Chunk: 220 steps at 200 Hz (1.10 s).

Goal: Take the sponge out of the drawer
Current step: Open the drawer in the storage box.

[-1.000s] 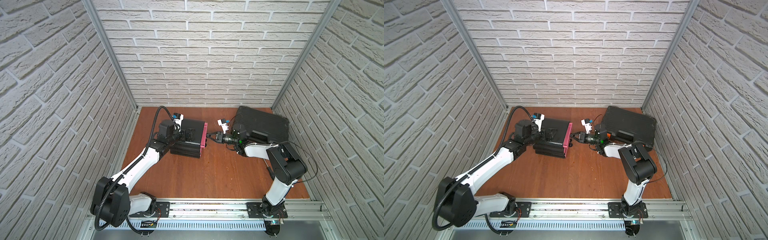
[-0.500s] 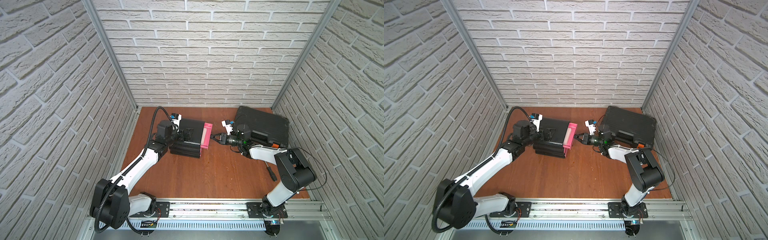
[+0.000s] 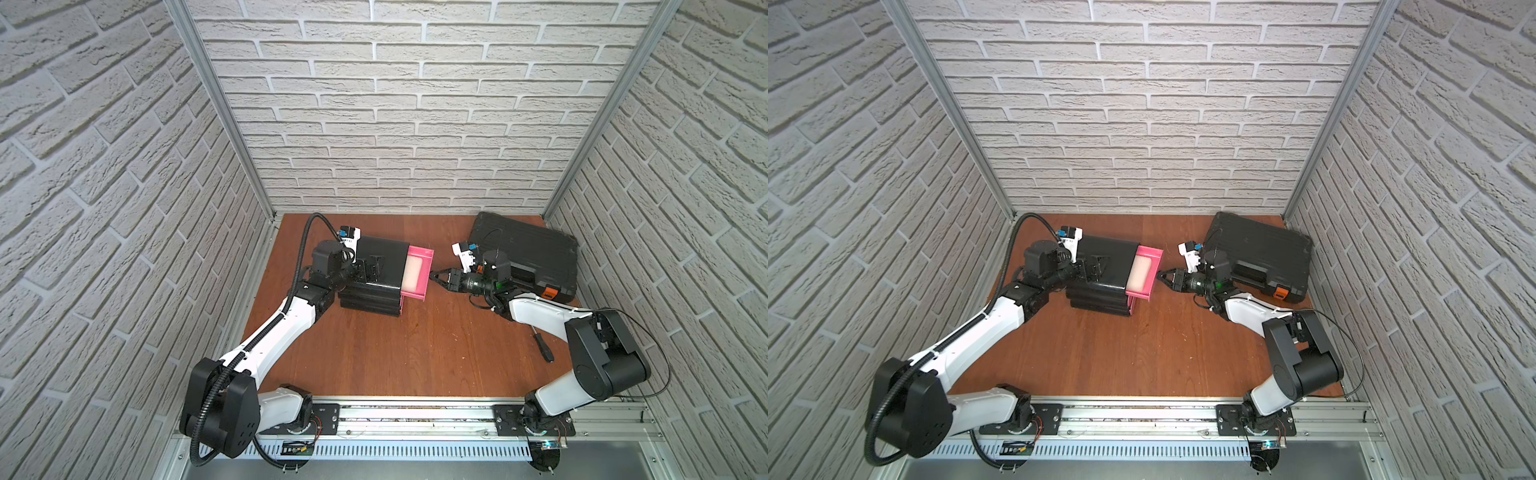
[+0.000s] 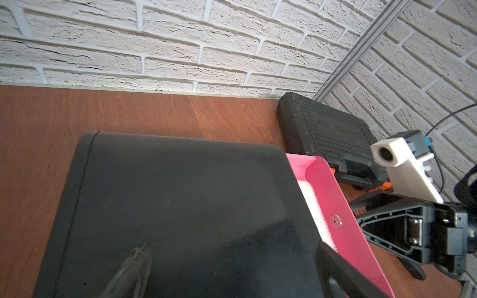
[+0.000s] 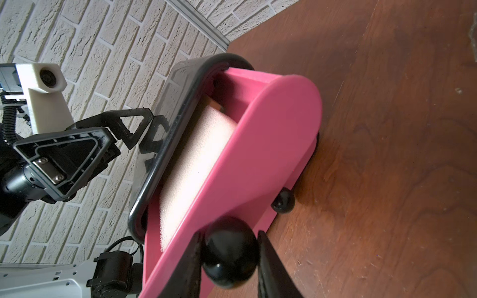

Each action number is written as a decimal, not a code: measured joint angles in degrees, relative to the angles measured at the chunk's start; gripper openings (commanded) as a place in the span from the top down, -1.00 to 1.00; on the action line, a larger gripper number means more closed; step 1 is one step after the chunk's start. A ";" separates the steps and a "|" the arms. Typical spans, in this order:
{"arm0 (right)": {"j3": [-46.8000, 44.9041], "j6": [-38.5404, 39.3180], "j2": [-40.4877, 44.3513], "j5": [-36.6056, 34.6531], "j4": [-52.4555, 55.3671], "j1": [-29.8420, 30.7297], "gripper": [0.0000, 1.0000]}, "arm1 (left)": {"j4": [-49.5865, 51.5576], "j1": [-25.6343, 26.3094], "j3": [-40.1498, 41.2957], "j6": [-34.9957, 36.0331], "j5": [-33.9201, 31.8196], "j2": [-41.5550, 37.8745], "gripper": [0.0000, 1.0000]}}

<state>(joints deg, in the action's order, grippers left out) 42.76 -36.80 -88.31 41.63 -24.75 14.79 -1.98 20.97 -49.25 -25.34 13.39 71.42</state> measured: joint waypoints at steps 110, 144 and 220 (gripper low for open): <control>2.56 4.61 3.39 -6.71 14.19 -1.16 -0.01 | -0.63 -0.09 0.26 -0.26 0.61 0.00 -0.96; 9.05 7.78 10.14 -12.57 25.09 -1.16 -0.03 | -0.66 -0.13 0.26 -0.28 0.72 0.00 -0.96; 26.34 11.15 10.95 -34.82 49.81 16.87 0.00 | -1.51 -0.24 0.90 -0.39 1.40 -0.33 -0.96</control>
<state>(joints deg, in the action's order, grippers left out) 69.10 -25.65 -77.36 6.81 25.06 31.66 -3.49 20.73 -48.36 -25.74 14.79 71.09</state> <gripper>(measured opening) 0.502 0.982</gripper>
